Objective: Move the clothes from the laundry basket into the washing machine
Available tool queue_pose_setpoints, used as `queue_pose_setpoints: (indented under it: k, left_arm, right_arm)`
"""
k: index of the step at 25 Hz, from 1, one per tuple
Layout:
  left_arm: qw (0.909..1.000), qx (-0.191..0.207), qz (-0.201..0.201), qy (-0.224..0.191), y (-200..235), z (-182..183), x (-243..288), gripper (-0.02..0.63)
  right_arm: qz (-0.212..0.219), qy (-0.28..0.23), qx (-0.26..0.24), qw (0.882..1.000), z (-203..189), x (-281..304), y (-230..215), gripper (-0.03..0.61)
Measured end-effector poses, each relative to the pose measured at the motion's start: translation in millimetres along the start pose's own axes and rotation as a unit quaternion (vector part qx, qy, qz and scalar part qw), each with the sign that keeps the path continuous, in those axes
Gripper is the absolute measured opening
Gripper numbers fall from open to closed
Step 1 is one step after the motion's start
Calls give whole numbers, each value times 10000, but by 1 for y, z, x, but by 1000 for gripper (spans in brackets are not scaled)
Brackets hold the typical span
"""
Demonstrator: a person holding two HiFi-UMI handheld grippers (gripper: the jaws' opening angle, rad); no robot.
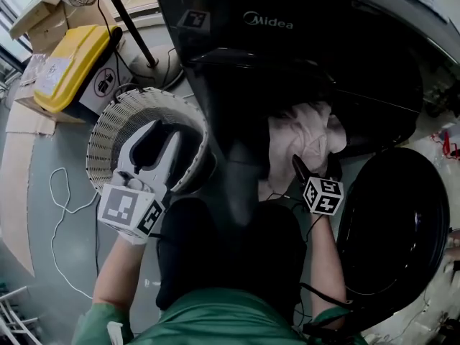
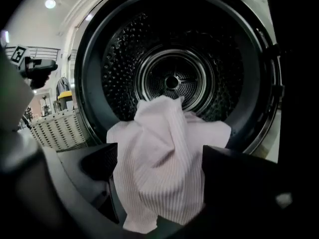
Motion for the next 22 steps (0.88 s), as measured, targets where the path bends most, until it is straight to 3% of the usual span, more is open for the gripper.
queue_pose_setpoints:
  k: [5, 8, 9, 12, 15, 19, 22]
  left_arm:
    - [10000, 29, -64, 13, -5, 2, 2, 158]
    - [10000, 75, 0, 53, -4, 1, -4, 158]
    - [9999, 67, 43, 61, -2, 0, -7, 158]
    - [9998, -21, 180, 31, 3, -1, -15, 158]
    - [9997, -68, 244, -18, 3, 0, -19, 158]
    - [9996, 5, 267, -43, -2, 8, -24, 158]
    - [9993, 142, 343, -57, -2, 16, -33, 158]
  right_arm:
    - [126, 685, -93, 9975, -47, 32, 9, 514]
    - [-111, 840, -56, 9964, -52, 46, 7, 512]
    - [-262, 888, -52, 9957, -51, 47, 3, 488]
    - [-458, 893, 55, 9949, -43, 41, -8, 226]
    - [-395, 395, 107, 9984, -14, 28, -9, 64]
    - [-252, -594, 216, 9977, 67, 17, -6, 40]
    - [-196, -1346, 161, 9906, 137, 16, -2, 40]
Point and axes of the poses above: the fingertips, and each gripper's own axes: x forward along the fingers, y to its left, z out of its top, the point moved 1 cm from there along -x, backward along the fingers, and after that the axes turned 11 degrees about -z, right-handed, at the moved point
